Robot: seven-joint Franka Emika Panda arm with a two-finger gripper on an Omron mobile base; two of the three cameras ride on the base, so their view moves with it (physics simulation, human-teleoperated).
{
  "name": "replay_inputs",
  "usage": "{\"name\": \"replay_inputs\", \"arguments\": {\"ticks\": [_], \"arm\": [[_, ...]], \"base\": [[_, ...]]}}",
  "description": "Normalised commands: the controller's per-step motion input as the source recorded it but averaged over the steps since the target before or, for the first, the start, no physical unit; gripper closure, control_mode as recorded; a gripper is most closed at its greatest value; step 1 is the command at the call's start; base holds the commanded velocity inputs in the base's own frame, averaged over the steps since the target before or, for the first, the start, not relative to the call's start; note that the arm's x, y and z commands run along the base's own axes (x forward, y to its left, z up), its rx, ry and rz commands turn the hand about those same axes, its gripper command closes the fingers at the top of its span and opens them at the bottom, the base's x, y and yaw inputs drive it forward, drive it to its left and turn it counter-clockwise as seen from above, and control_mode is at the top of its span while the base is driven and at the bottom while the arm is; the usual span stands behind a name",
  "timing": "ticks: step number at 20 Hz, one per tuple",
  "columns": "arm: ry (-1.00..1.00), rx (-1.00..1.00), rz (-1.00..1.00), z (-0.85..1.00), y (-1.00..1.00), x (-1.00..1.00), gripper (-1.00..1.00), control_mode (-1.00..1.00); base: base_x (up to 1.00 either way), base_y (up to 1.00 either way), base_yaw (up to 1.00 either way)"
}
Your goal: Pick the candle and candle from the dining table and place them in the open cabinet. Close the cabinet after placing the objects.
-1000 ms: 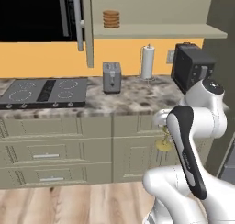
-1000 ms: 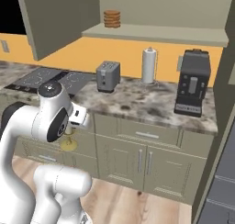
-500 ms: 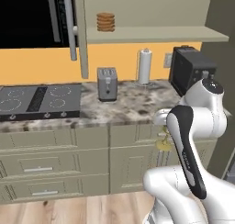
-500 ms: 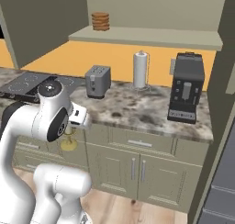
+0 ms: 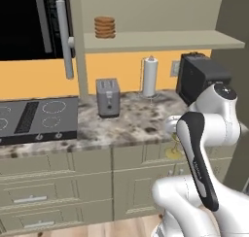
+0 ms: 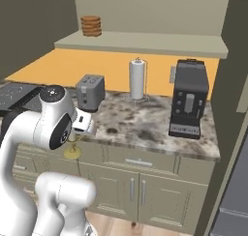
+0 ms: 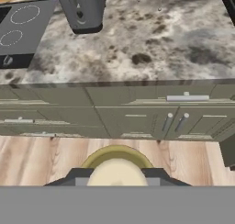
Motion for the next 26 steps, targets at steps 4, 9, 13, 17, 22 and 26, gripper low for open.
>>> {"name": "replay_inputs", "arguments": {"ticks": [4,9,13,17,22,26], "arm": [[0.00,0.00,0.00,0.00,0.00,0.00,1.00,1.00],[0.00,0.00,0.00,0.00,0.00,0.00,1.00,1.00],[0.00,0.00,0.00,0.00,0.00,0.00,1.00,1.00],[0.00,0.00,0.00,0.00,0.00,0.00,1.00,1.00],[0.00,0.00,0.00,0.00,0.00,0.00,1.00,1.00],[0.00,0.00,0.00,0.00,0.00,0.00,1.00,1.00]], "base": [[0.43,0.00,-0.14],[0.41,0.00,-0.13],[0.41,0.00,-0.13],[0.38,0.00,-0.13],[0.35,0.00,-0.11],[0.37,0.01,-0.10]]}}
